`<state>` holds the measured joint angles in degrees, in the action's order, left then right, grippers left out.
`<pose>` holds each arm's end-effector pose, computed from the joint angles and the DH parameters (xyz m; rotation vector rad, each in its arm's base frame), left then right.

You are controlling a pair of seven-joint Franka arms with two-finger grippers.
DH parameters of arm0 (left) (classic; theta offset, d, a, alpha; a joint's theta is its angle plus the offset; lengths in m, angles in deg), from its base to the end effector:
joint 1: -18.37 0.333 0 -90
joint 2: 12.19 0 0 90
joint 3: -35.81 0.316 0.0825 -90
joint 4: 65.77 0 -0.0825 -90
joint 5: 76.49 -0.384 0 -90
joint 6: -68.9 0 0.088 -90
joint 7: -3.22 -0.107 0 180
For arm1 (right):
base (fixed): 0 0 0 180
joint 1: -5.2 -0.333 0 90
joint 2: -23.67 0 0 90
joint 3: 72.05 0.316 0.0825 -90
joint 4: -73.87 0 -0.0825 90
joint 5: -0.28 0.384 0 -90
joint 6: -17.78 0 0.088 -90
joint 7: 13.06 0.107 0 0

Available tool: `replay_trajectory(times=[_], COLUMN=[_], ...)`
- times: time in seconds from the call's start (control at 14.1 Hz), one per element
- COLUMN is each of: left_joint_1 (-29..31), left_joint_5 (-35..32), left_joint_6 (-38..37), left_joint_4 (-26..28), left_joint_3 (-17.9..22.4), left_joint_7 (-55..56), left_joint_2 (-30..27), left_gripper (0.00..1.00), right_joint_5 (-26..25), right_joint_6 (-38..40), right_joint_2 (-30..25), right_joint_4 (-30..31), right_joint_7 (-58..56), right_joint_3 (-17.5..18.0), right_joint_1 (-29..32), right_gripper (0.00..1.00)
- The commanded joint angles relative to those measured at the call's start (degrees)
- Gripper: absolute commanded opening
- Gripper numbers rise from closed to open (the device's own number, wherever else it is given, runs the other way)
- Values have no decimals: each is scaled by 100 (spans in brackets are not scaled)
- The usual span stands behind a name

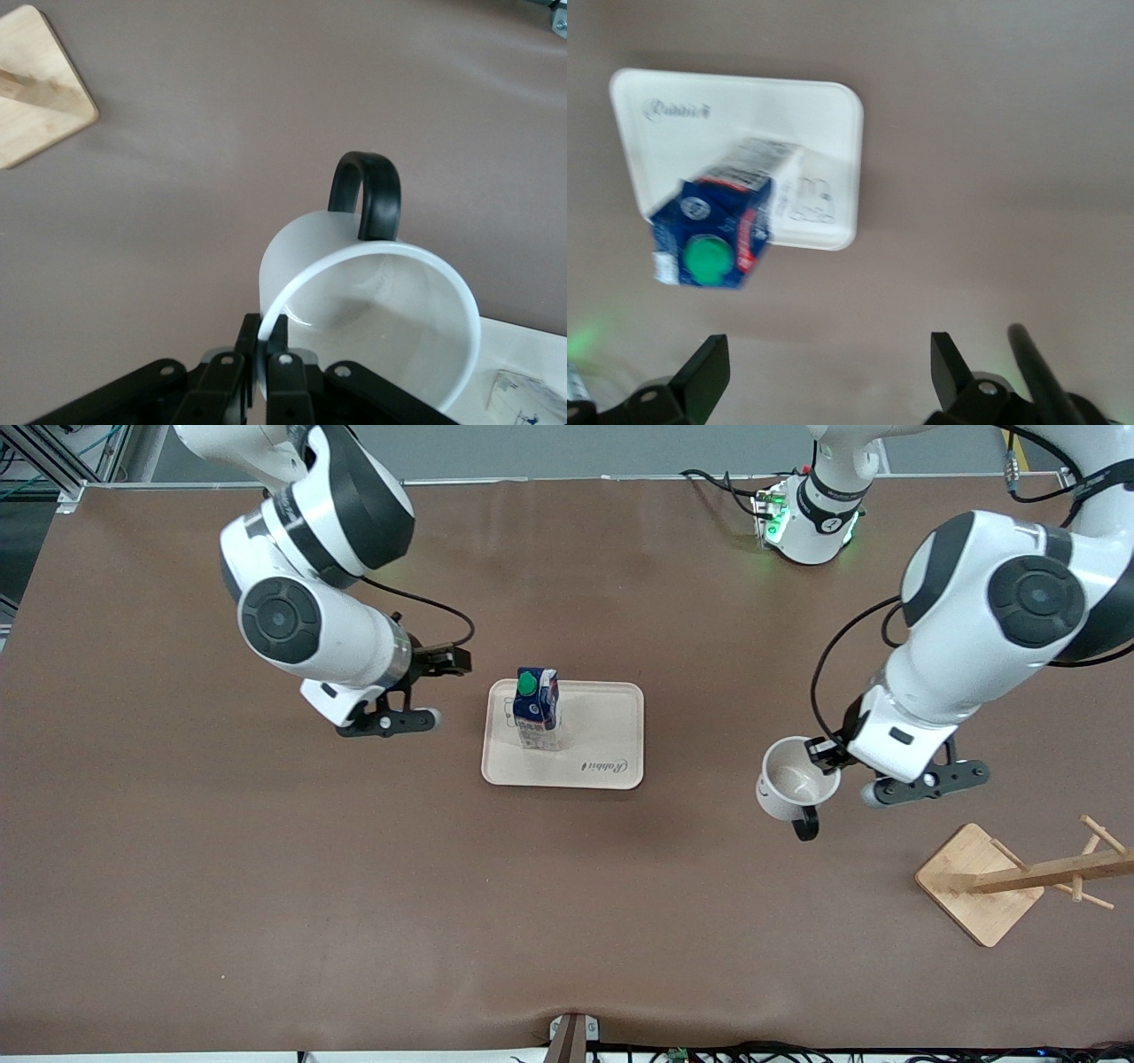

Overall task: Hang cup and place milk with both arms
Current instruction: 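Carry the mug toward the stand while the right gripper grasps the carton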

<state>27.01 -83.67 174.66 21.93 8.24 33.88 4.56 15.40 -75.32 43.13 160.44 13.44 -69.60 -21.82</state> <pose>0.6267 -0.1673 0.5092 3.0916 0.3028 0.0719 0.5438 0.3340 0.4567 -2.9641 -0.0098 0.4898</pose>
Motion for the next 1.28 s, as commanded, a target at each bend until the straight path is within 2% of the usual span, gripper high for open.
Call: replay_trajectory(times=[0.0,0.43,0.78,0.99,1.21], left_joint_1=[321,1121,1658,1947,2492], left_joint_5=[103,33,-11,-11,15], left_joint_6=[-353,-898,-872,-872,-819], left_joint_4=[-86,-121,-165,-279,-288], left_joint_3=[-37,-11,24,68,59], left_joint_7=[-540,-2201,-3424,-4205,-4997], left_joint_2=[-58,-303,-304,-304,-286], left_gripper=[0,0,0,0,0], right_joint_5=[167,421,107,105,79], right_joint_6=[-506,-1052,-1141,-1456,-1501], right_joint_2=[276,655,743,752,805], right_joint_4=[-70,-70,35,184,237], right_joint_7=[819,1322,1322,1358,1358], right_joint_3=[-61,-61,-79,-70,-79], right_joint_1=[-416,-830,-998,-1085,-1190], right_gripper=[100,100,100,100,100])
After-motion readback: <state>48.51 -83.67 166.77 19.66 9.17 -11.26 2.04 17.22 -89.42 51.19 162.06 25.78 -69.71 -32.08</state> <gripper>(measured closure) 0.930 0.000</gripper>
